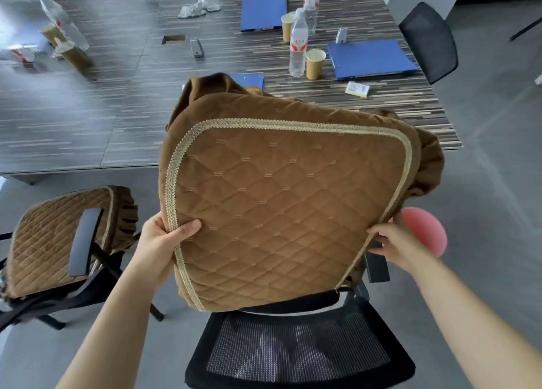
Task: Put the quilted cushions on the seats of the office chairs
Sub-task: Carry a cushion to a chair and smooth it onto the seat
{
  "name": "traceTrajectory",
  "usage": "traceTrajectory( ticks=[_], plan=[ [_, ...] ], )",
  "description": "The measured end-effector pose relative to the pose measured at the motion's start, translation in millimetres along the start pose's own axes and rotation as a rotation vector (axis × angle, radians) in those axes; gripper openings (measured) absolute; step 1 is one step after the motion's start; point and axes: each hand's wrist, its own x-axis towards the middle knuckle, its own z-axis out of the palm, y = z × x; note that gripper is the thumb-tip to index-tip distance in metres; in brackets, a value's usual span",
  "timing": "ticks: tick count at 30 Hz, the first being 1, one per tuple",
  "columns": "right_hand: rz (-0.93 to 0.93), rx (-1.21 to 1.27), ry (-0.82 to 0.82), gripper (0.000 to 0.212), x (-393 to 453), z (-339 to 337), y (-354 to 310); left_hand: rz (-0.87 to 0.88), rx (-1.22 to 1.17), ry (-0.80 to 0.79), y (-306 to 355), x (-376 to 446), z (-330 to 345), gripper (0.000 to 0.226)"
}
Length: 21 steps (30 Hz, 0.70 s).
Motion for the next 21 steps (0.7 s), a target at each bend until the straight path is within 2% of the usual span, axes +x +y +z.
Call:
traceTrajectory(
  ticks=[3, 6, 11, 15, 17, 21],
  plan=[
    [-0.059, -0.015, -0.002, 0.065, 15.3, -3.4, -7.5, 0.026, 0.156, 0.114, -13.5, 16.4, -2.4, 0.054],
    [-0.144, -0.106, 0.064, 0.048, 32.3, 2.3, -15.1, 0.044, 0.436, 0.343, -33.5, 36.8, 6.9, 0.030],
    [-0.264, -0.202, 0.233, 0.039, 74.6, 17.4, -5.0, -0.048, 0.455, 0.546, -100.4, 75.5, 16.3, 0.028],
    [-0.327, -0.306, 0.363, 0.027, 105.6, 27.3, 29.3, -0.122, 0.435, 0.668, -159.5, 96.3, 30.5, 0.023],
    [-0.341, -0.344, 0.402, 0.022, 118.3, 28.9, 51.2, -0.159, 0.428, 0.693, -188.8, 101.4, 32.8, 0.020],
    [-0.318, -0.485, 0.377, 0.014, 151.5, 26.3, 97.9, -0.243, 0.514, 0.690, -250.5, 109.6, 30.3, 0.014]
  ],
)
